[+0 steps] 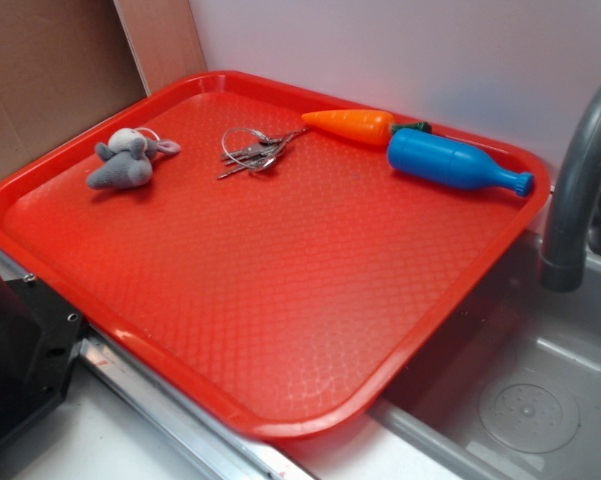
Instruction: Grab the silver keys.
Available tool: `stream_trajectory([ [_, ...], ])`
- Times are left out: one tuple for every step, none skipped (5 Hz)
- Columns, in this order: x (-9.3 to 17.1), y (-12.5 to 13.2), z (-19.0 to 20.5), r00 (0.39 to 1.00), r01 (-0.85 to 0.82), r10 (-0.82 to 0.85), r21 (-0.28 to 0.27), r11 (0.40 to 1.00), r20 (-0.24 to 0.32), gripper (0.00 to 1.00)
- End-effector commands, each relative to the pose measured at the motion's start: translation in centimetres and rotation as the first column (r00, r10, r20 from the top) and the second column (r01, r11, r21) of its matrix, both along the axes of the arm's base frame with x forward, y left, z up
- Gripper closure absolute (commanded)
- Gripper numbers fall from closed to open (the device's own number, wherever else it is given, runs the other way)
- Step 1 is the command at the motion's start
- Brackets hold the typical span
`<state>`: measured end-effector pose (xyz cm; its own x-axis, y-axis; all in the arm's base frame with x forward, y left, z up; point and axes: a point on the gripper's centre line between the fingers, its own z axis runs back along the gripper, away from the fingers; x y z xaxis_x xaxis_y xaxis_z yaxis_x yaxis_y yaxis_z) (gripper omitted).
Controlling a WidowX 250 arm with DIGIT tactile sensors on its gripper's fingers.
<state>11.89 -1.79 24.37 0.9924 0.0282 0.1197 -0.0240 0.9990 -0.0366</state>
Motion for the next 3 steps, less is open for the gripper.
stream_trajectory([
  [0.0,0.0,0.0,1.000,0.000,0.000,0.000,1.000,0.000,0.00],
  [4.7,1.1,-4.7,0.982,-0.166,0.175,-0.120,0.979,0.066,0.00],
  [9.1,2.2,-7.7,0.944,-0.301,0.313,-0.114,0.947,0.105,0.00],
])
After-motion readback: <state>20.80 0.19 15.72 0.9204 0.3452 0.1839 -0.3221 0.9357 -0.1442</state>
